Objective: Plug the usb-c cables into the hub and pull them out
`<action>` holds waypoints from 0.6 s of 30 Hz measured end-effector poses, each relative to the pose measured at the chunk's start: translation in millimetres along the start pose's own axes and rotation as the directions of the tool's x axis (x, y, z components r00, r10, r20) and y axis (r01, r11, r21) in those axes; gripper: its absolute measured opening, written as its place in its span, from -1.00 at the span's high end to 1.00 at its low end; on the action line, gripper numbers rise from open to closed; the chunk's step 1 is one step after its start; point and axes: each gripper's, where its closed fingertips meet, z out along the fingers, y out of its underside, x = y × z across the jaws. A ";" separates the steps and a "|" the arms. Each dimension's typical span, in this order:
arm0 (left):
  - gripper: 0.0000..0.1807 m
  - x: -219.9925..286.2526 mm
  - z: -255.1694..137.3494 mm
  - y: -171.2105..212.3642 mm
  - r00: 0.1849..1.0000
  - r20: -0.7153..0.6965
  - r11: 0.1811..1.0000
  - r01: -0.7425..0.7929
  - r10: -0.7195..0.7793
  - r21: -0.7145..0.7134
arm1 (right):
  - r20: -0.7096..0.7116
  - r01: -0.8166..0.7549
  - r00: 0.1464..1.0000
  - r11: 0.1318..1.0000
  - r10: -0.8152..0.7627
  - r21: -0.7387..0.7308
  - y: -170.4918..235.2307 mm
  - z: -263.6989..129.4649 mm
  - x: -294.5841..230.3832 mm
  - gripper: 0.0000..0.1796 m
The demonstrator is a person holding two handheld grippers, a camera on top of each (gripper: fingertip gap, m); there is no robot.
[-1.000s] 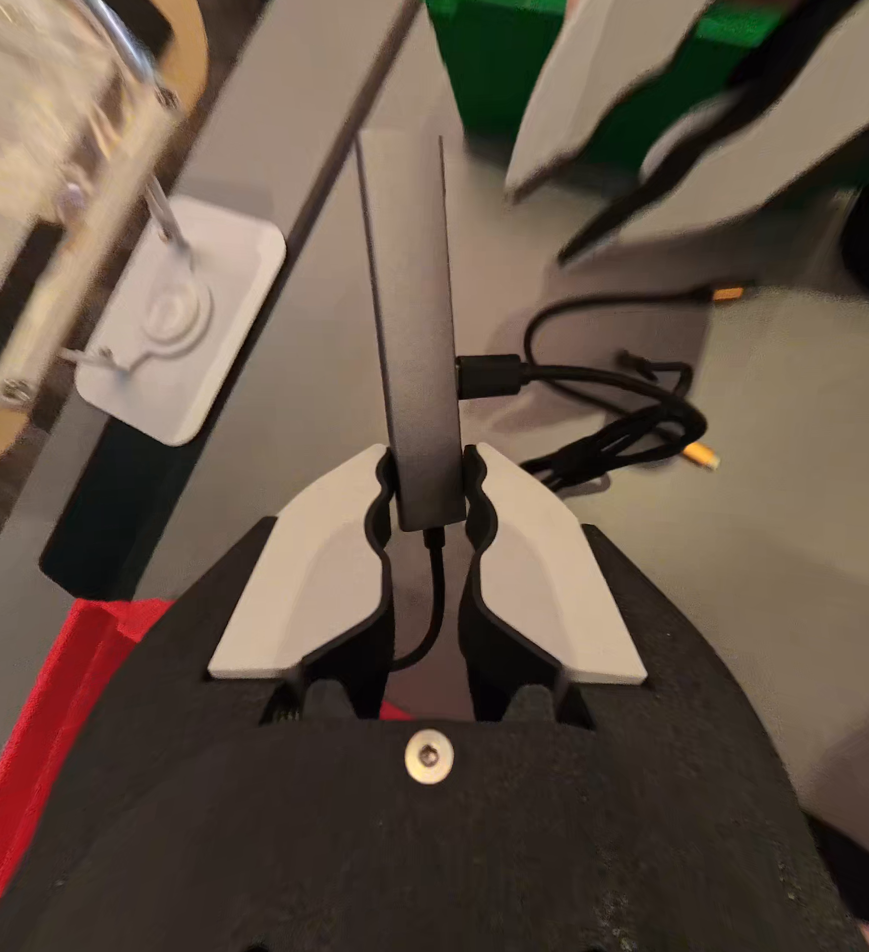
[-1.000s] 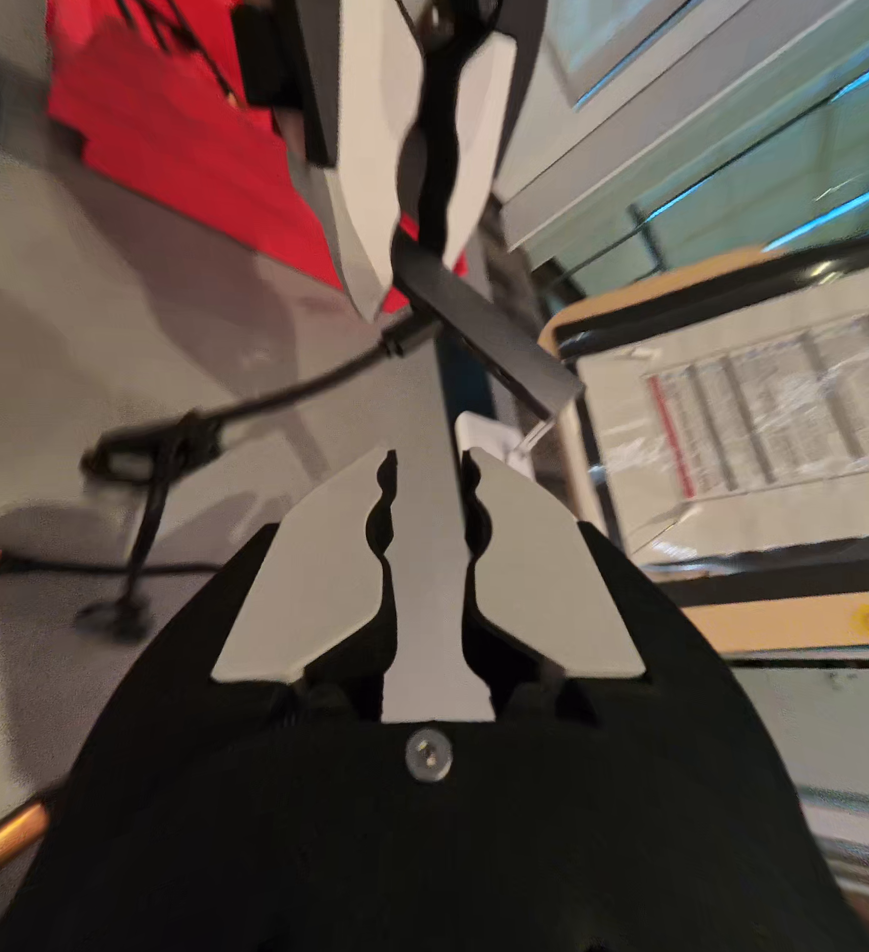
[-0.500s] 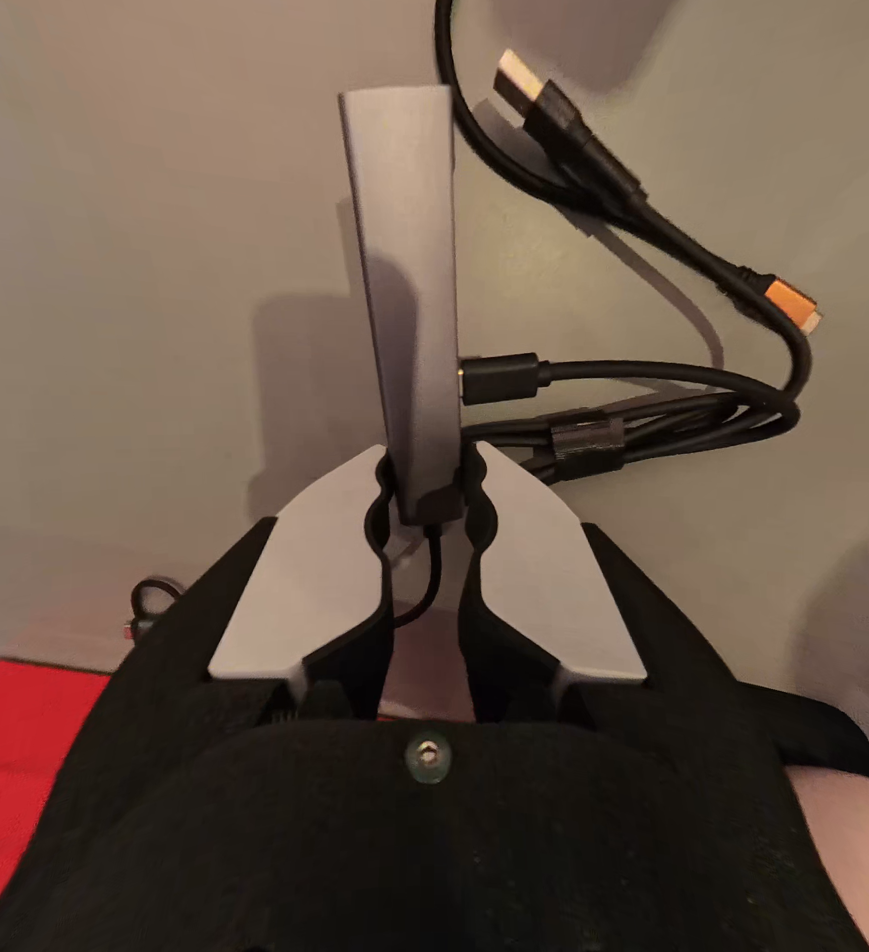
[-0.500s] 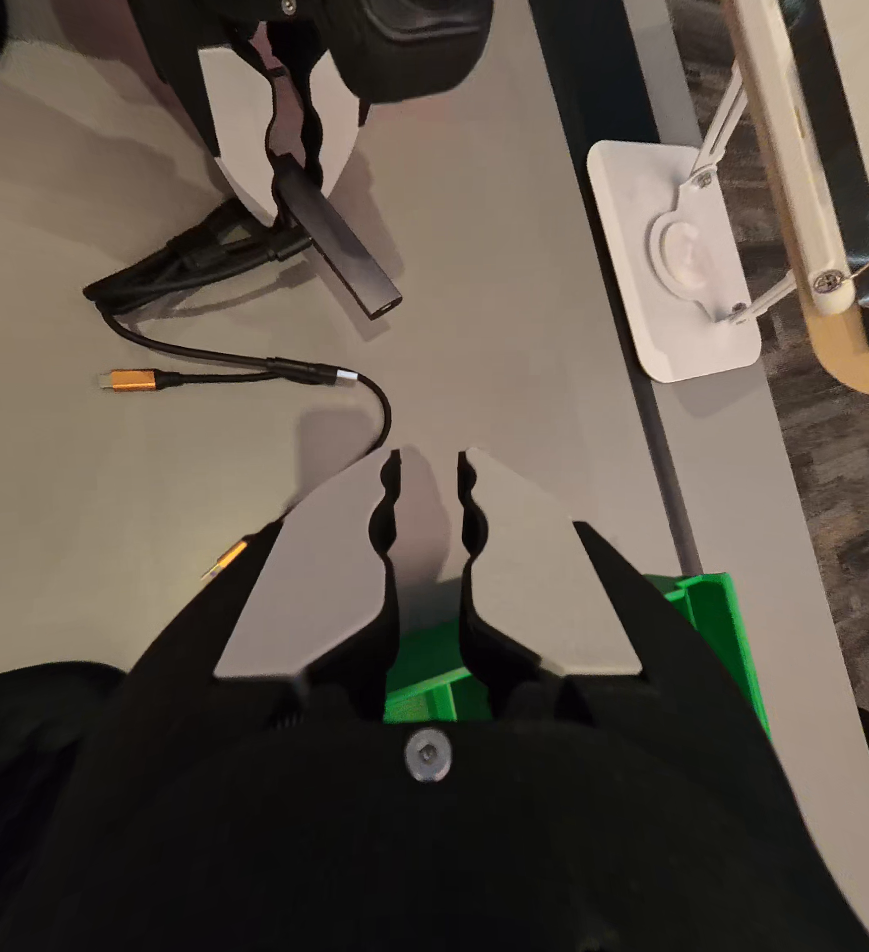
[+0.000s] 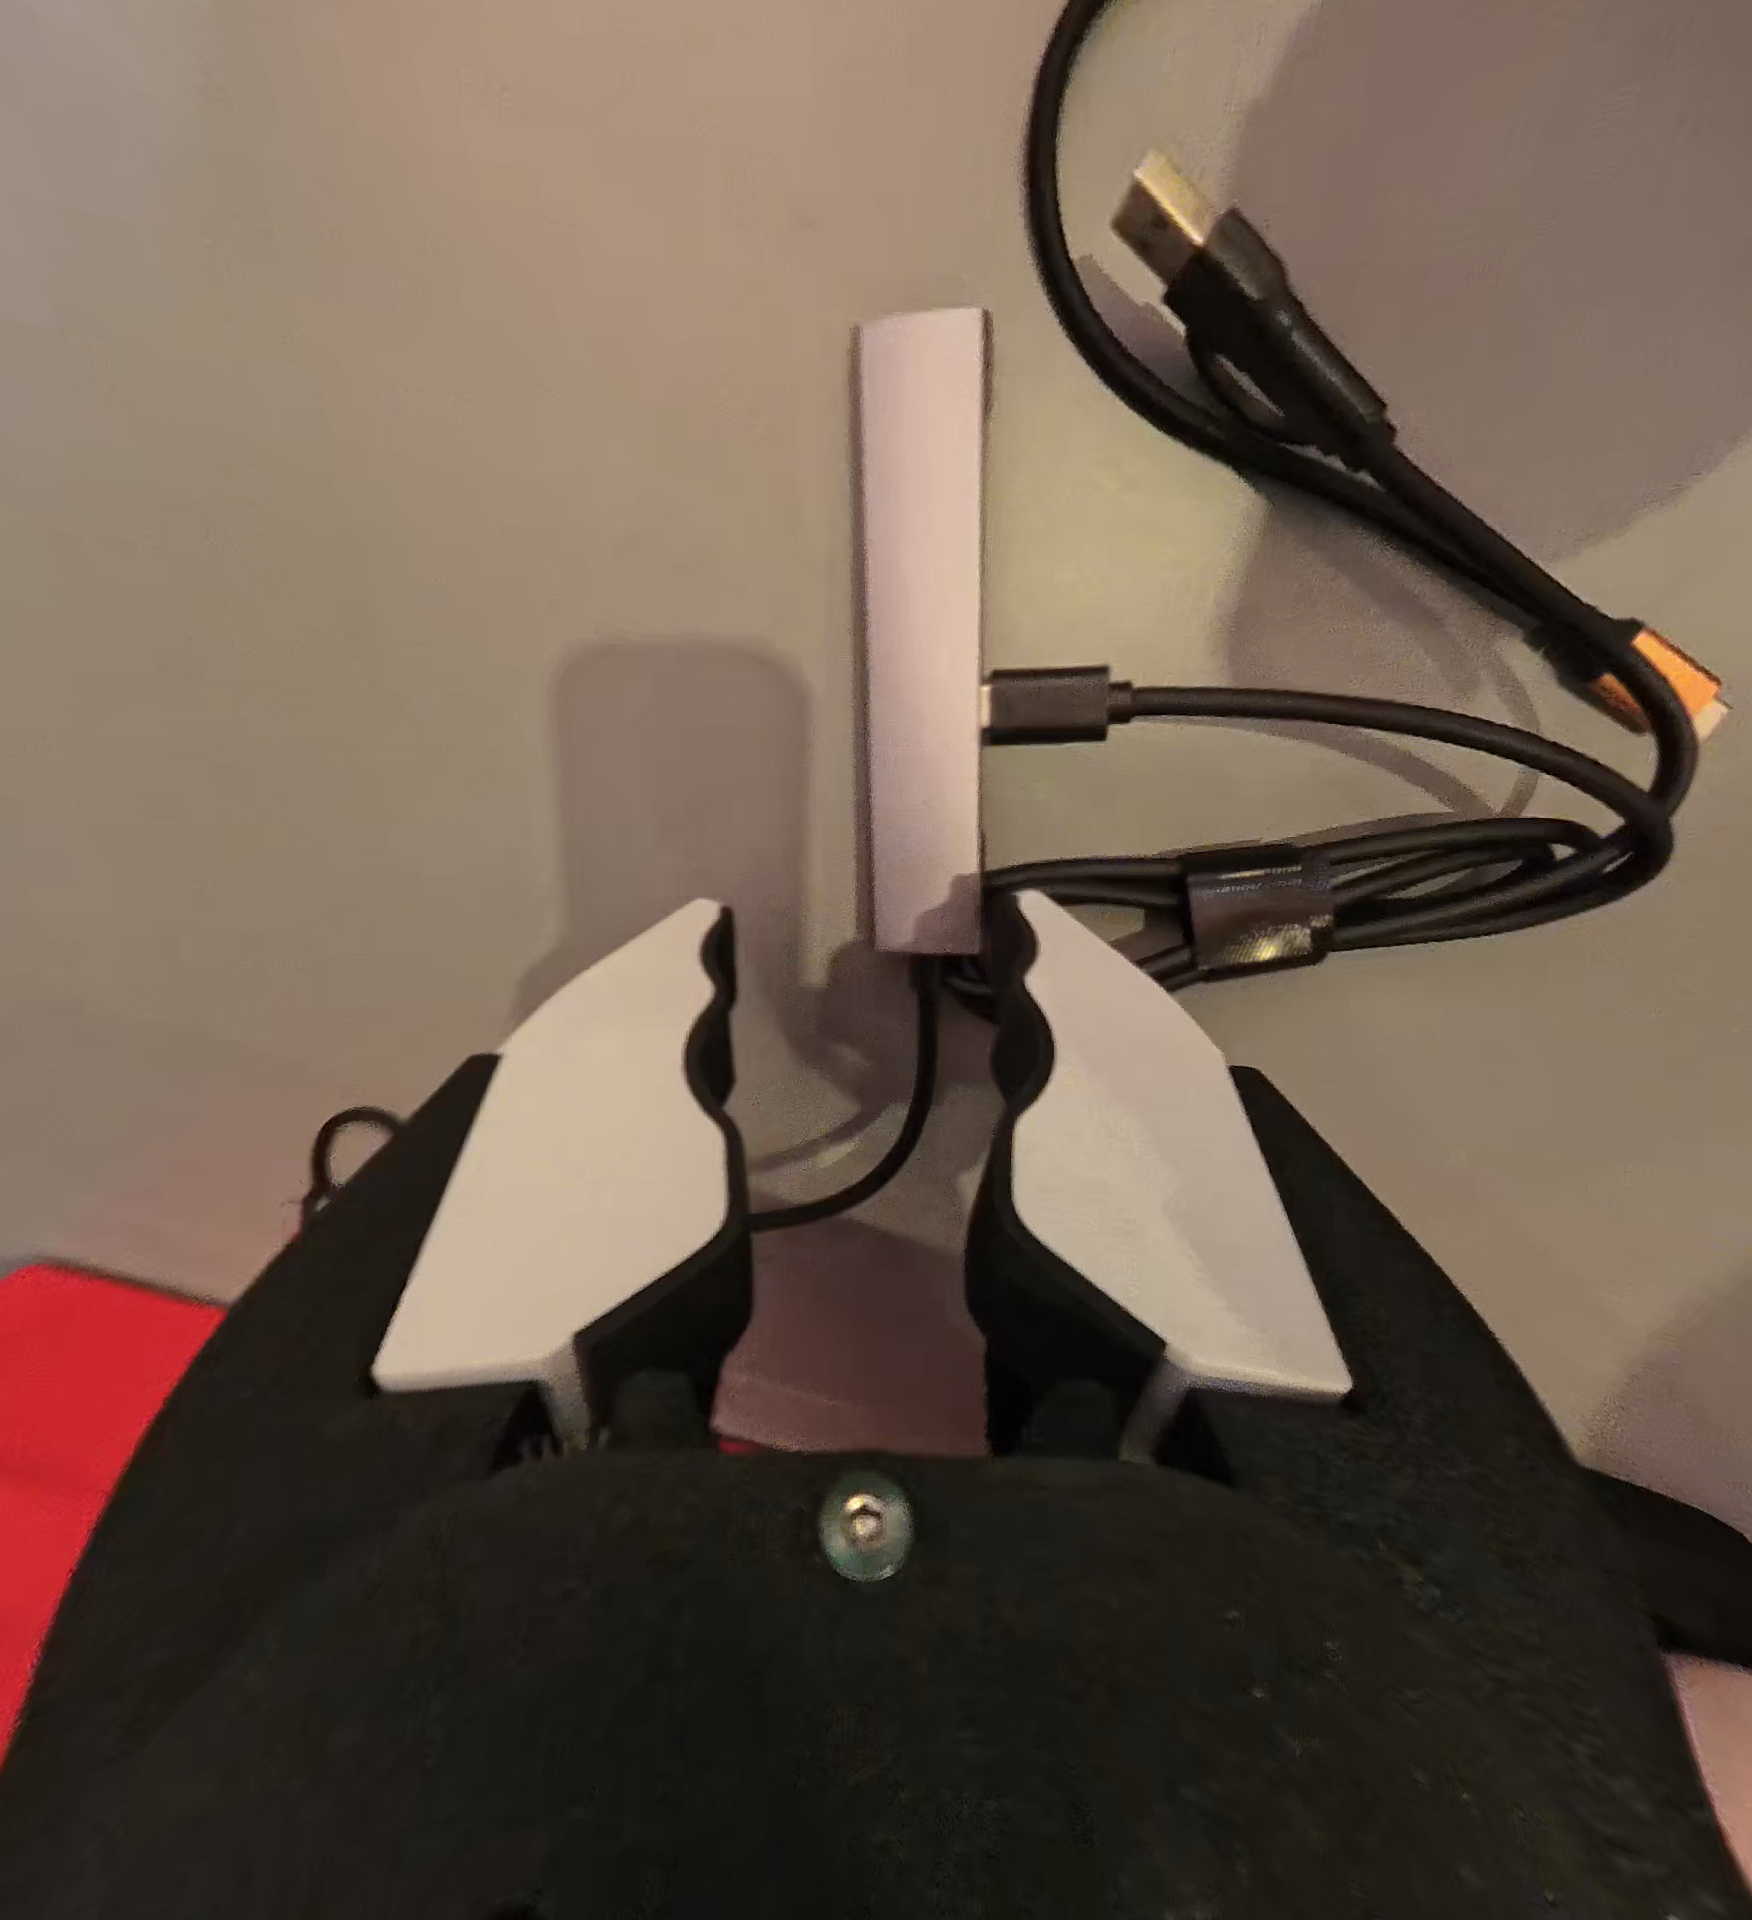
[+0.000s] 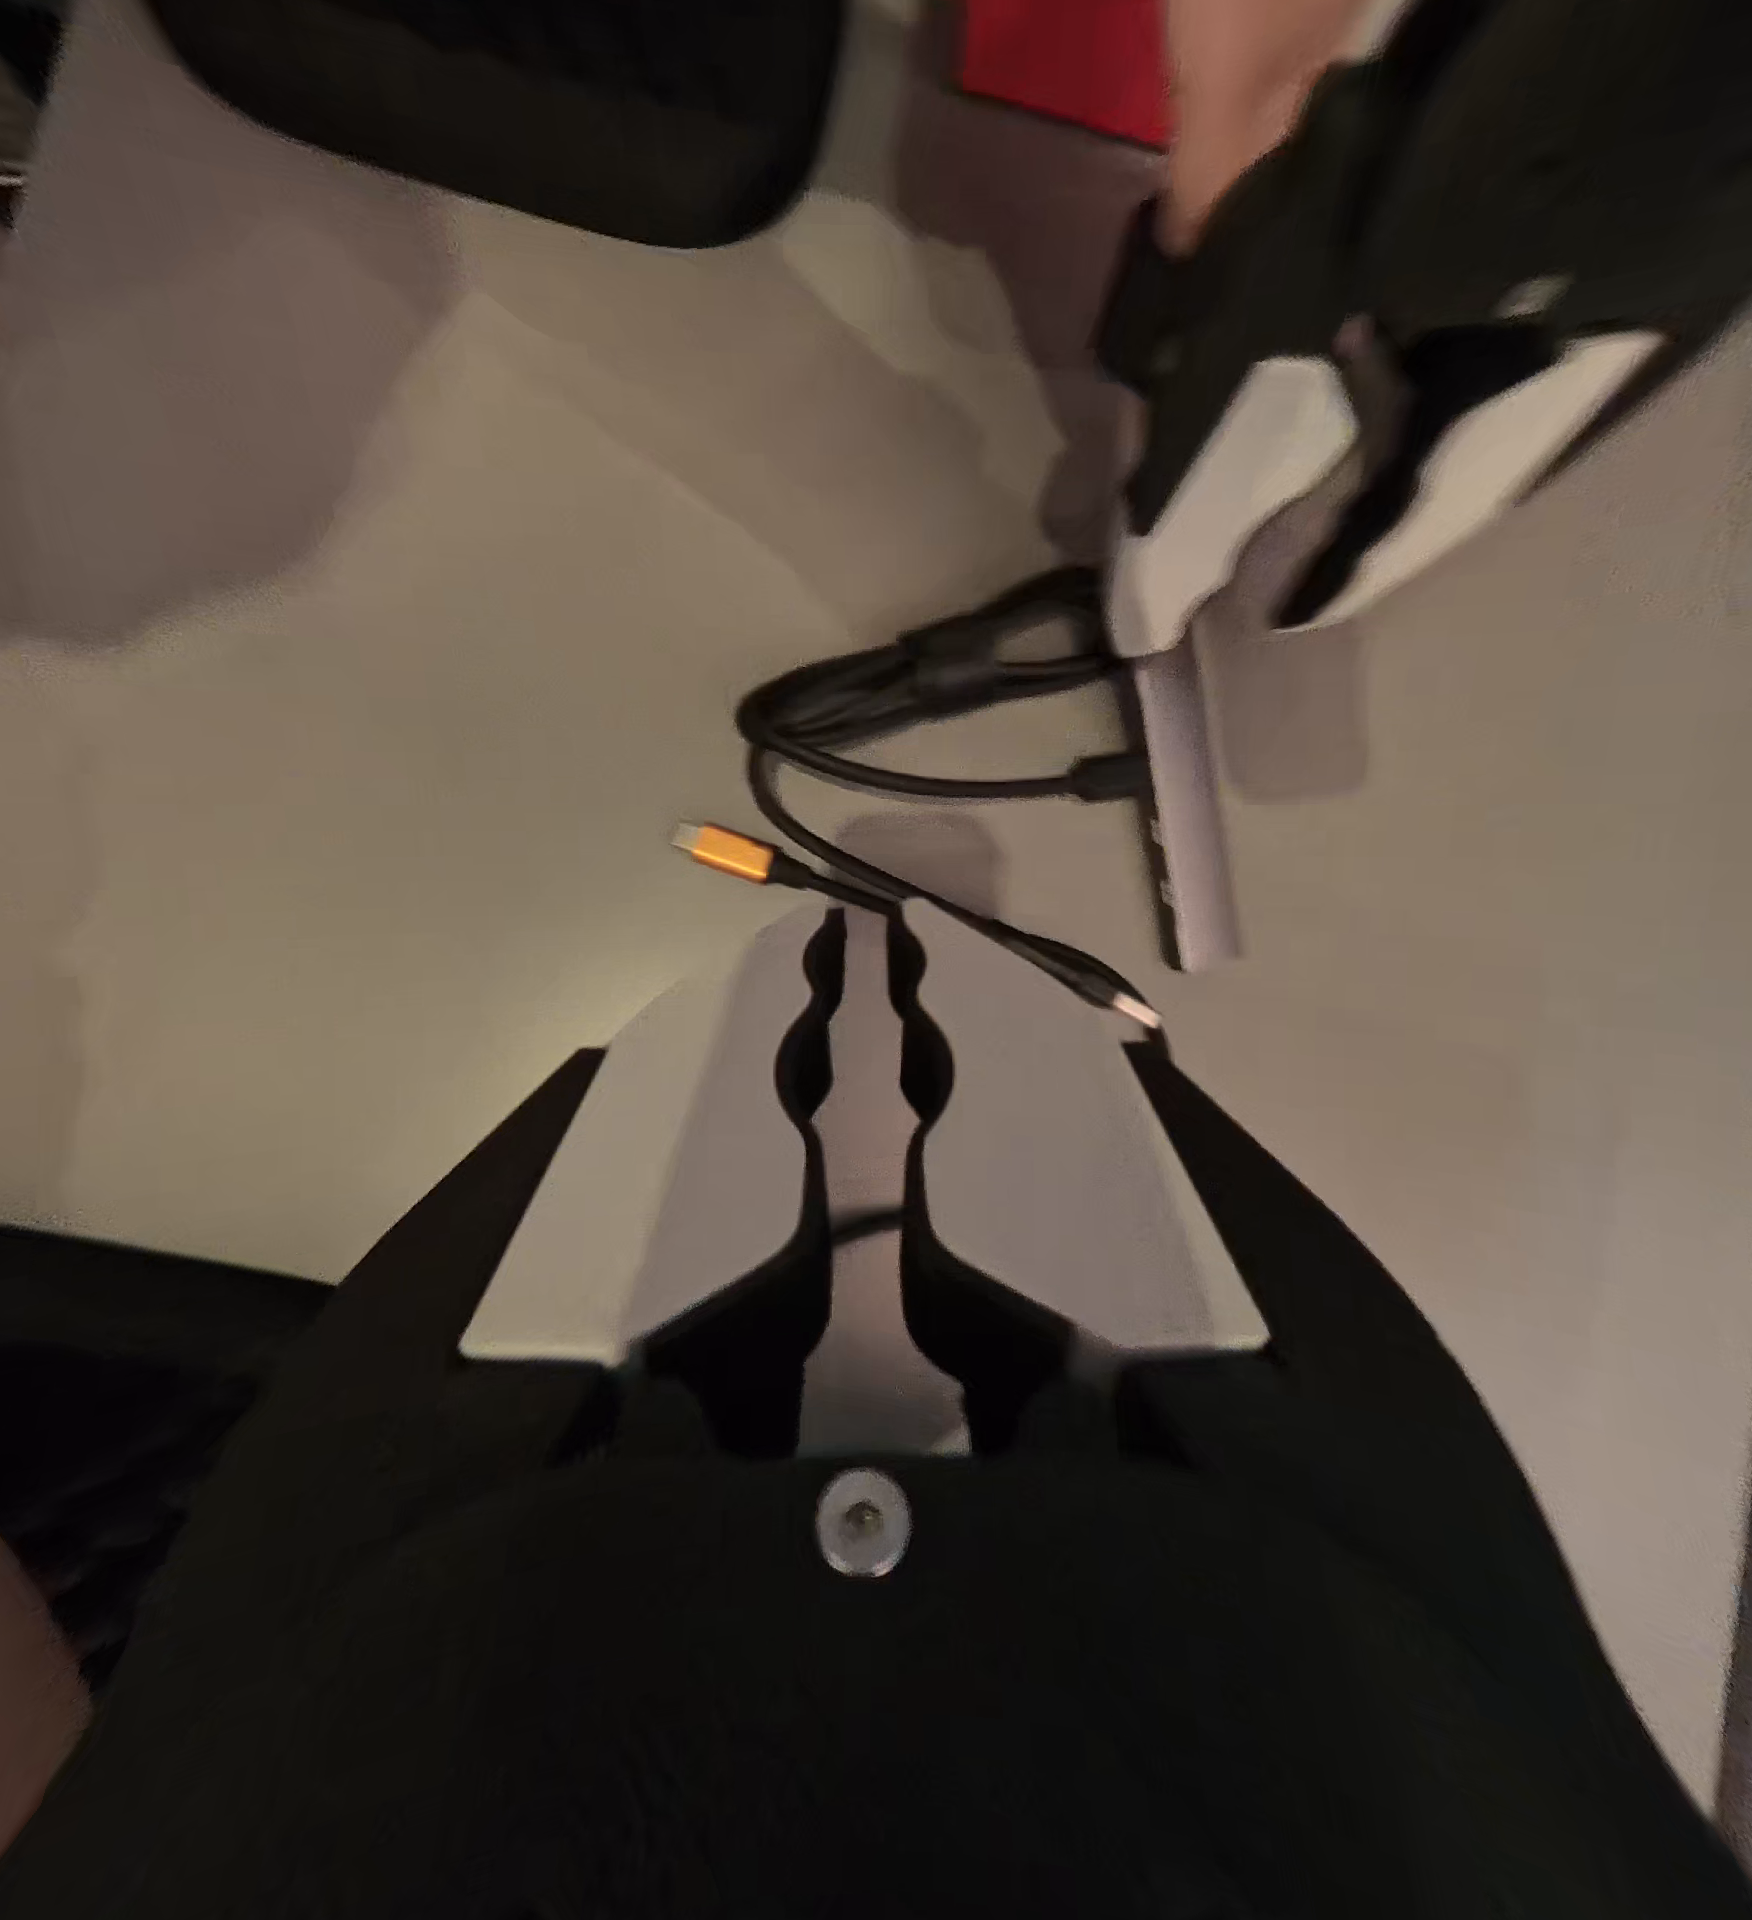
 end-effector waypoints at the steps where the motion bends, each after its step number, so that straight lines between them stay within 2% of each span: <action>1: 0.45 -2.8 -6.1 -0.3 1.000 0.024 1.000 0.004 -0.004 0.009 | 0.026 0.018 1.000 1.000 -0.017 -0.014 -0.6 6.4 -5.4 0.90; 6: 0.47 -14.8 -51.4 2.1 0.993 0.113 0.992 0.016 -0.030 0.124 | 0.117 0.159 0.983 0.970 -0.139 -0.182 10.6 45.8 -25.4 0.91; 9: 0.47 -24.2 -79.6 11.1 0.984 0.162 0.981 0.041 -0.072 0.191 | 0.086 0.375 0.926 0.875 -0.367 -0.307 26.8 57.2 -24.7 0.84; 11: 0.47 -28.9 -94.8 16.6 0.979 0.177 0.970 0.060 -0.103 0.236 | 0.072 0.476 0.875 0.826 -0.478 -0.301 22.2 60.9 -22.3 0.81; 13: 0.48 -32.5 -106.7 20.0 0.975 0.183 0.956 0.074 -0.130 0.283 | 0.123 0.531 0.846 0.801 -0.519 -0.278 21.8 65.0 -24.6 0.81; 18: 0.49 -42.1 -121.3 32.6 0.961 0.205 0.938 0.111 -0.185 0.328 | 0.280 0.594 0.801 0.758 -0.529 -0.268 30.7 73.9 -25.0 0.82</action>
